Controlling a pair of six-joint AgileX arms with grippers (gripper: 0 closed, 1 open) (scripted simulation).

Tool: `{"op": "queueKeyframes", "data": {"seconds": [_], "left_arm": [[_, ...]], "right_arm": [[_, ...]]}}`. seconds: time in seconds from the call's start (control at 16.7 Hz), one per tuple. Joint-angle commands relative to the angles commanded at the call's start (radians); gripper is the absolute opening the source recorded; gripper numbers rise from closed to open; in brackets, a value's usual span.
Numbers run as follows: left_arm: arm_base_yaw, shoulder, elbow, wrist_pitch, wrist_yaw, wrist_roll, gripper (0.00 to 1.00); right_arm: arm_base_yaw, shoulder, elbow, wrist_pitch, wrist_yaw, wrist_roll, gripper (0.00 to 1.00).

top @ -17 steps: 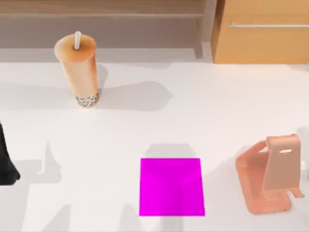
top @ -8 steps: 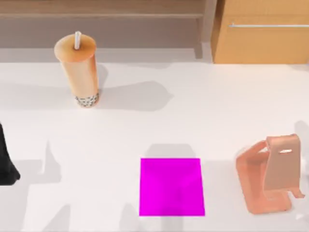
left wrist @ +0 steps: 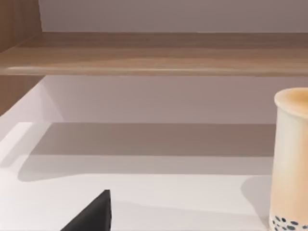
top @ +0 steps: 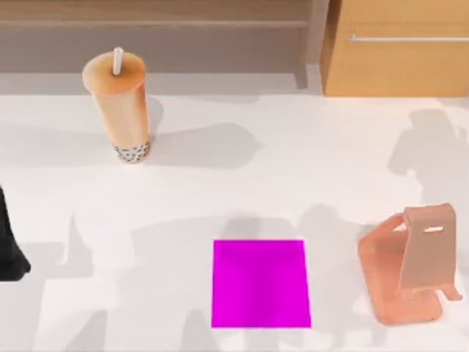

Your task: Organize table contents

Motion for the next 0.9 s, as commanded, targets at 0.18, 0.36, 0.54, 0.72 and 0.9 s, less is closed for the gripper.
{"op": "queueKeyframes", "data": {"seconds": [0.18,0.36,0.54,0.72,0.9], "left_arm": [[0.0,0.0,0.0,0.0,0.0,0.0,1.0],[0.0,0.0,0.0,0.0,0.0,0.0,1.0],[0.0,0.0,0.0,0.0,0.0,0.0,1.0],[0.0,0.0,0.0,0.0,0.0,0.0,1.0],[0.0,0.0,0.0,0.0,0.0,0.0,1.0]], "right_arm": [[0.136,0.058,0.095,0.003,0.008,0.316,0.0],[0.282,0.142,0.16,0.009,0.004,0.669,0.0],[0.427,0.246,0.201,0.022,-0.011,1.031,0.0],[0.559,0.353,0.213,0.047,-0.029,1.362,0.0],[0.666,0.443,0.207,0.084,-0.046,1.626,0.0]]}}
